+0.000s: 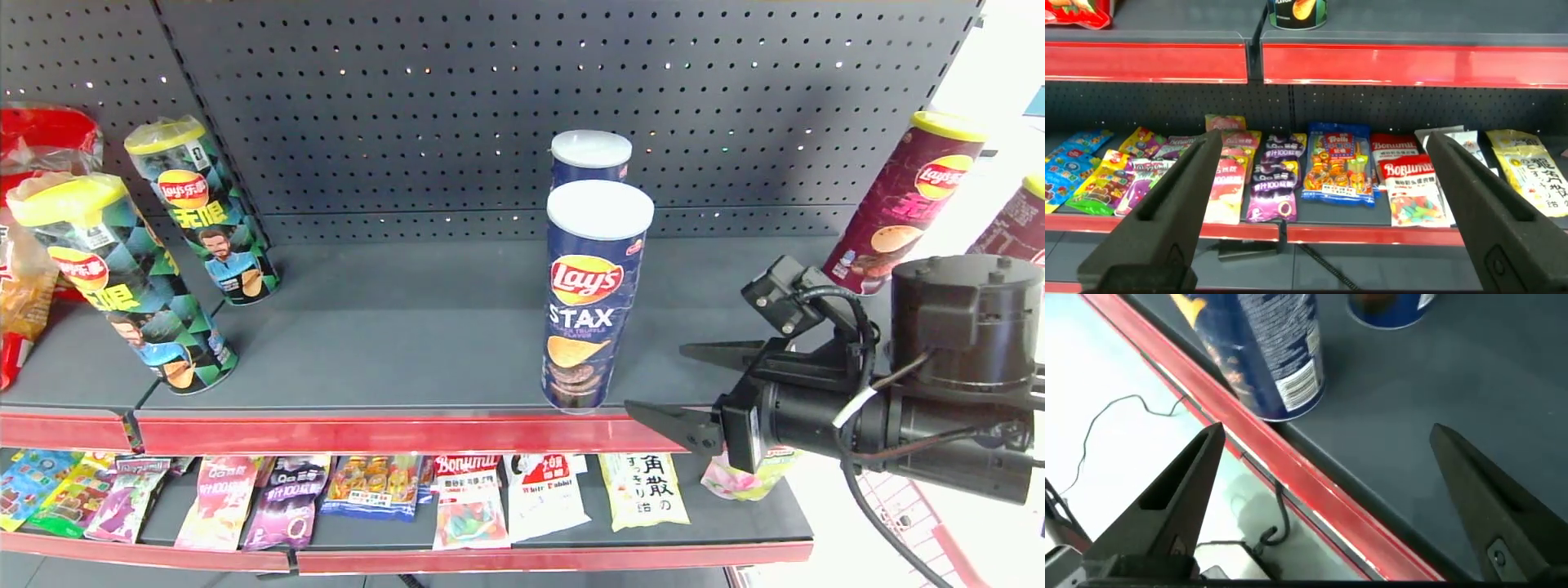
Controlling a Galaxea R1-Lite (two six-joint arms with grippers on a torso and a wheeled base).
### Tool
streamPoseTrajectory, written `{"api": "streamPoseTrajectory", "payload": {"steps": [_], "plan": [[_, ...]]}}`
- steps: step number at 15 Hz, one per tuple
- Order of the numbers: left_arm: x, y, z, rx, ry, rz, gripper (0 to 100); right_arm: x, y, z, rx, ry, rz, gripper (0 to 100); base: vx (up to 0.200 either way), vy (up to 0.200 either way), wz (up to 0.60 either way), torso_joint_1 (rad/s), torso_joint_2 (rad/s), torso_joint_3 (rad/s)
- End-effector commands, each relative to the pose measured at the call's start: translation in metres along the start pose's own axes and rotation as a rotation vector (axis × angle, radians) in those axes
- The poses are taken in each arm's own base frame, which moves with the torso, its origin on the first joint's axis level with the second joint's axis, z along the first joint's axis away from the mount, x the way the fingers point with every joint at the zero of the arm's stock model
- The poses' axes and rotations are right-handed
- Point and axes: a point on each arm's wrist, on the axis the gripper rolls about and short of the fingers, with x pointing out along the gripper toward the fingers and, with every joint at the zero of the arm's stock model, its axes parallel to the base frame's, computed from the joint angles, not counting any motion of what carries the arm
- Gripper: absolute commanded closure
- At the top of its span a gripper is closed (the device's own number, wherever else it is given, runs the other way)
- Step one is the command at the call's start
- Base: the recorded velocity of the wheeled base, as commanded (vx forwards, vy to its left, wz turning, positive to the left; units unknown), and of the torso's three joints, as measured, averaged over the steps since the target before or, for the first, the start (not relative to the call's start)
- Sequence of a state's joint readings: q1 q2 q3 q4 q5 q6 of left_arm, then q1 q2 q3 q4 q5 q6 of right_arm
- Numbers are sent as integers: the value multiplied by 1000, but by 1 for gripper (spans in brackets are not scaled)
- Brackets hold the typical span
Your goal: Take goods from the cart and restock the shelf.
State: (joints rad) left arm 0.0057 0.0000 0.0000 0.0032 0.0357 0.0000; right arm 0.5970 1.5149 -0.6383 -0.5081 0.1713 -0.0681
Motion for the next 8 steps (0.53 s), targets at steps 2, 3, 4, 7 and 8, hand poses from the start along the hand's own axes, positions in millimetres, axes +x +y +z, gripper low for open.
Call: {"api": "streamPoseTrajectory", "payload": {"steps": [2,3,4,7,8], "plan": [[0,0,0,0,0,1,0,9,5,-1,-14,-8,24,0,0,0,0,0,0,0],[0,0,0,0,0,1,0,11,4,-1,-18,-16,24,0,0,0,0,0,0,0],[0,0,0,0,0,1,0,17,4,-1,-27,-13,24,0,0,0,0,0,0,0],[0,0,0,0,0,1,0,22,7,-2,-40,-6,42,0,0,0,0,0,0,0],[0,0,0,0,0,0,0,24,7,-1,-42,-4,43,0,0,0,0,0,0,0]]}}
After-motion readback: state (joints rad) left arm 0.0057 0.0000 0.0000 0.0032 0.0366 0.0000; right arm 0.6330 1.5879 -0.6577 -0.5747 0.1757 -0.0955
